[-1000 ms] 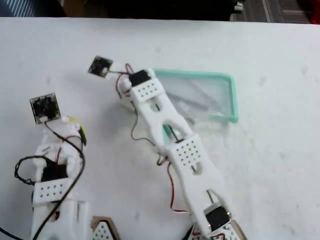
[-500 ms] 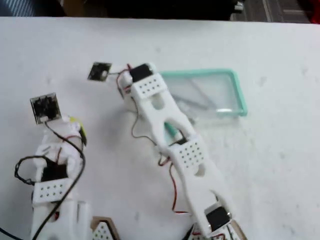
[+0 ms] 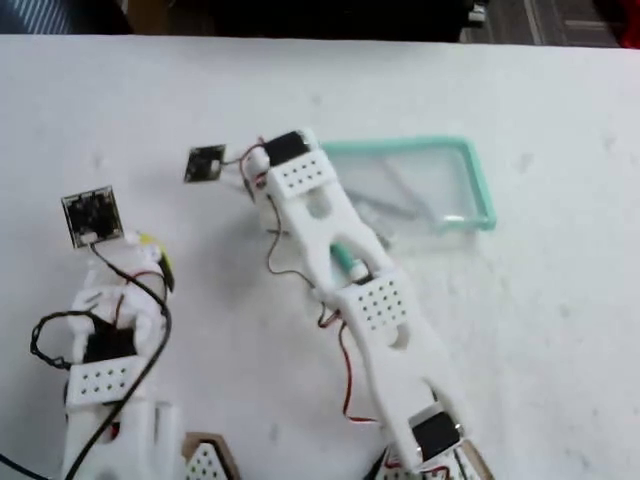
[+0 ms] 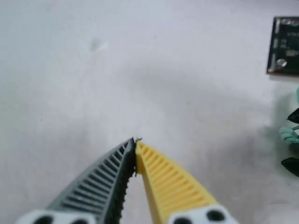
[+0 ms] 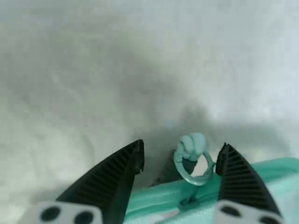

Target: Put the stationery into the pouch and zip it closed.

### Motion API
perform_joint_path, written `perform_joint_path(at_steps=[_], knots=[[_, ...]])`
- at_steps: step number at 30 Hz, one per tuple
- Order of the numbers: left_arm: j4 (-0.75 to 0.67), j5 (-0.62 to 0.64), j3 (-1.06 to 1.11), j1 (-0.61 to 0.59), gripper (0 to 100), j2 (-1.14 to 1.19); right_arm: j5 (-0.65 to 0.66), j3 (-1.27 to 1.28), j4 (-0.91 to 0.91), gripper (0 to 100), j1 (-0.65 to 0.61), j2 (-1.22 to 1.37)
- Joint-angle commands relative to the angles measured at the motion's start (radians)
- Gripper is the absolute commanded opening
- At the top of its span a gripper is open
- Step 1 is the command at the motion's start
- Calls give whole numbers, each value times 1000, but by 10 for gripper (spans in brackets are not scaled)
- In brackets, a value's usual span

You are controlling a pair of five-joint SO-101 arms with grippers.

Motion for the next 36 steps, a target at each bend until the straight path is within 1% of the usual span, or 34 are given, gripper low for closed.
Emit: perform_joint_path(at_steps=[1, 3, 4, 7, 8, 9, 10, 12, 17, 21, 28, 36], knots=[[-18, 5, -21, 13, 26, 4, 25, -37, -22, 251, 31, -4], [-18, 5, -21, 15, 27, 4, 31, -37, -15, 232, 38, -1], [-18, 5, -21, 22, 27, 4, 35, -37, -15, 199, 39, -1], [-18, 3, -21, 42, 27, 4, 64, -37, -19, 9, 42, -1], [-18, 3, -21, 44, 27, 4, 69, -37, -19, 14, 42, -1], [-18, 3, -21, 44, 27, 4, 69, -37, -18, 48, 42, -4], [-18, 3, -21, 44, 27, 4, 69, -38, -18, 53, 42, -5], [-18, 3, -21, 44, 27, 4, 69, -55, -13, 14, 45, -15], [-18, 3, -21, 44, 27, 4, 57, -226, 64, 16, 67, -93], [-18, 3, -21, 45, 27, 2, -6, -388, 116, 17, 93, -142], [-18, 3, -21, 45, 27, 2, -101, -549, 125, 17, 186, -186], [-18, 3, -21, 47, 27, 2, -250, -565, 127, 17, 266, -338]])
